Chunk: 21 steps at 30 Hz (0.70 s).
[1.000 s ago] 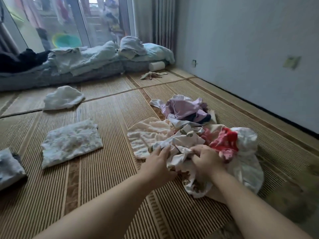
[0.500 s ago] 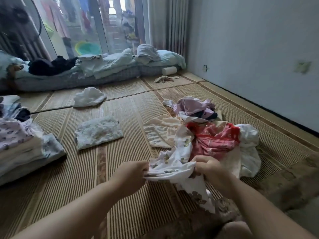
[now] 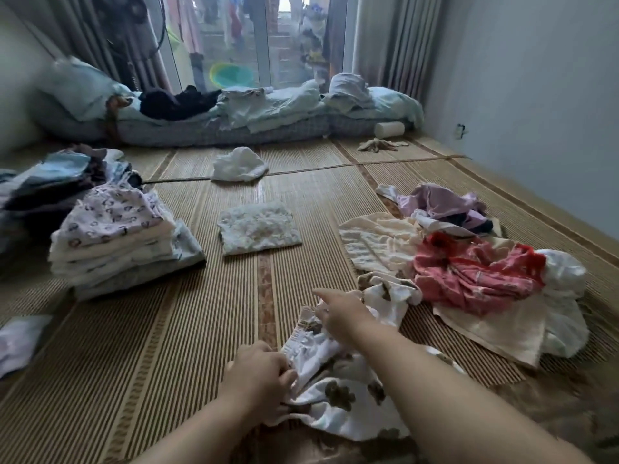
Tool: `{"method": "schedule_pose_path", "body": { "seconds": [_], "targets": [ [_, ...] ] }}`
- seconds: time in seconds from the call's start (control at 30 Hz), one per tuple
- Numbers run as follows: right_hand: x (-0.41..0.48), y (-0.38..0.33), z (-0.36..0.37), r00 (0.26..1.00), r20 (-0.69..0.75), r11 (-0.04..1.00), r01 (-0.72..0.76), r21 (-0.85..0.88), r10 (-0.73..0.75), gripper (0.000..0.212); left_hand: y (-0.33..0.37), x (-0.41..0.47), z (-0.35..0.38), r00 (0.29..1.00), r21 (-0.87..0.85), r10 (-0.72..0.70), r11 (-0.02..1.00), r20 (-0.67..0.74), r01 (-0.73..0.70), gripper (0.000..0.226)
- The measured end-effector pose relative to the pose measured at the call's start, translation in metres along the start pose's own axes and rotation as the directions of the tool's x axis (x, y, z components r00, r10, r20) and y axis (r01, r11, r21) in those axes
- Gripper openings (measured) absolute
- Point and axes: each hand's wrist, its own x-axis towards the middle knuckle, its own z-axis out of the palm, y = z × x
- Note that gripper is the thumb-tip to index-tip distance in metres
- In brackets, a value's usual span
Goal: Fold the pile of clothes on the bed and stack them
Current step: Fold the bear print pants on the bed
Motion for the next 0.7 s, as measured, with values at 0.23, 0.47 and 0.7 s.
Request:
{"method": "schedule_pose_path", "body": {
  "seconds": [0.23, 0.47, 0.7],
  "targets": [
    [0.04, -0.022, 0.024, 0.953, 0.287, 0.901, 0.036, -0.433, 0.099, 0.055, -0.013, 0.006, -0.008, 0.998, -0.143, -0.055, 0.988, 0.039, 0.06, 0.031],
    [0.025, -0.031, -0.069, 0.991, 0.12, 0.994, 0.042, 0.101, -0.054, 0.016, -0.037, 0.011, -0.119, 0.98, -0.512, 0.047, 0.857, 0.195, 0.061, 0.031],
    [-0.02, -0.113, -0.202, 0.927, -0.227, 0.93, 0.336, 0.151, -0.298, 0.021, 0.007, 0.015, -0.279, 0.991, -0.28, 0.086, 0.953, -0.105, -0.113, 0.026]
  ]
}}
